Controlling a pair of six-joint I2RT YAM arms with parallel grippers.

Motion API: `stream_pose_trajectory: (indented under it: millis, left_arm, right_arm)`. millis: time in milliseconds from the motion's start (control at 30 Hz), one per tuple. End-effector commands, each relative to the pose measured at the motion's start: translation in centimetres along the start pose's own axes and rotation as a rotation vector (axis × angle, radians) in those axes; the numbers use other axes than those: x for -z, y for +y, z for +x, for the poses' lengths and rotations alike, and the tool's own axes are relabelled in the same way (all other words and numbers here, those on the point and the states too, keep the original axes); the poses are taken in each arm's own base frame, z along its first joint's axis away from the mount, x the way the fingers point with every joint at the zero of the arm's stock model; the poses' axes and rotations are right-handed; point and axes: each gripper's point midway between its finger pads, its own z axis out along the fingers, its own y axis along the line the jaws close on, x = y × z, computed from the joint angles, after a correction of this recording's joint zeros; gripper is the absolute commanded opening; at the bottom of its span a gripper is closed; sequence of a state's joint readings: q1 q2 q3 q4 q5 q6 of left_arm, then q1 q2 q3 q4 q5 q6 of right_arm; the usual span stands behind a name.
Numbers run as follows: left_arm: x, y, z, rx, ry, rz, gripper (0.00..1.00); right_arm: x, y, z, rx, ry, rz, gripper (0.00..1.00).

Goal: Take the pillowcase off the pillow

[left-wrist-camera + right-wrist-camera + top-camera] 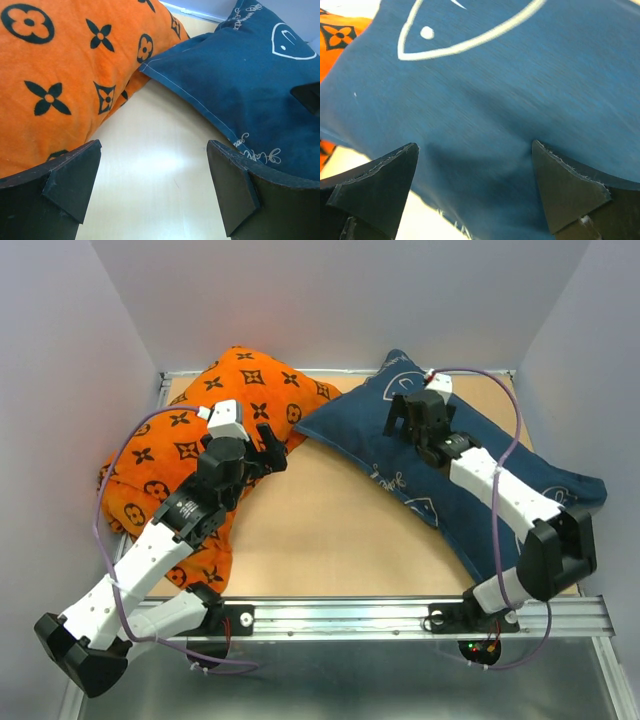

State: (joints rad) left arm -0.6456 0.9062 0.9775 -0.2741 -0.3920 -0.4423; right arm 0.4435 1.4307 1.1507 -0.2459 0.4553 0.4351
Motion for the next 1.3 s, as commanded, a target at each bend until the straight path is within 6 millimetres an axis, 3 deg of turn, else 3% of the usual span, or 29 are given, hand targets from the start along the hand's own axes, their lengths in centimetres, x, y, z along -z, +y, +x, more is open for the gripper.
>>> stream_pose_trajectory:
  millis: [0,67,100,200,300,467,533,567,633,667,700,833,900,1133,1267]
  left_arm:
    - [-0.4,-1.1,-0.4,0.070,-0.014,0.036,0.99]
    - [-0.7,-1.3,0.1,0.083,-0.005,0.049,0.99]
    - [-0.9,-1.6,0.2,0.095,-0.005,0.056,0.99]
    - [-1.2,-2.0,1.0,0.107,0.011,0.081,0.98]
    - [-1.6,-2.0,1.9,0.111,0.028,0.085,0.98]
    - [-2.6,-2.2,3.7,0.122,0.061,0.095,0.98]
    - [-3.1,-2.3,4.5,0.124,0.076,0.099,0.97]
    - [-3.2,-2.4,4.7,0.128,0.082,0.103,0.96]
    - [-3.5,-2.4,5.2,0.126,0.092,0.103,0.95]
    - [-3.6,-2.5,5.4,0.125,0.099,0.107,0.95]
    - [-3.7,-2.6,5.6,0.121,0.101,0.111,0.94]
    - [-4.1,-2.8,6.3,0.118,0.116,0.129,0.92]
    - [-4.1,-2.9,7.1,0.114,0.135,0.146,0.91]
    - [-3.3,-7.2,7.2,0.136,0.044,0.378,0.91]
    - [-2.8,-9.1,7.7,0.138,0.007,0.472,0.92]
  right_arm:
    - [-1.1,2.0,-2.0,0.101,-0.047,0.058,1.00]
    - [-1.5,2.8,-2.3,0.125,-0.062,0.080,1.00]
    - [-2.6,3.1,-0.9,0.158,-0.033,0.090,1.00]
    - [-2.9,4.1,1.0,0.210,-0.010,0.098,1.00]
    - [-3.3,4.0,2.6,0.271,-0.002,0.152,1.00]
    - [-5.3,2.3,7.0,0.360,0.068,0.245,1.00]
    - [-5.7,1.7,7.7,0.383,0.075,0.280,1.00]
    - [-6.0,1.5,8.3,0.388,0.084,0.291,0.98]
    - [-6.0,1.3,8.3,0.393,0.082,0.298,0.71]
    - [-5.9,1.6,8.0,0.390,0.079,0.292,0.53]
    - [-5.6,1.7,7.4,0.382,0.072,0.285,0.27]
    - [-4.0,3.0,4.3,0.341,0.041,0.232,0.01]
    - [-3.0,4.1,2.1,0.306,0.016,0.187,0.01]
    - [3.2,7.8,-4.5,0.205,-0.047,0.003,0.01]
    - [6.6,9.7,-6.7,0.173,-0.062,-0.100,0.01]
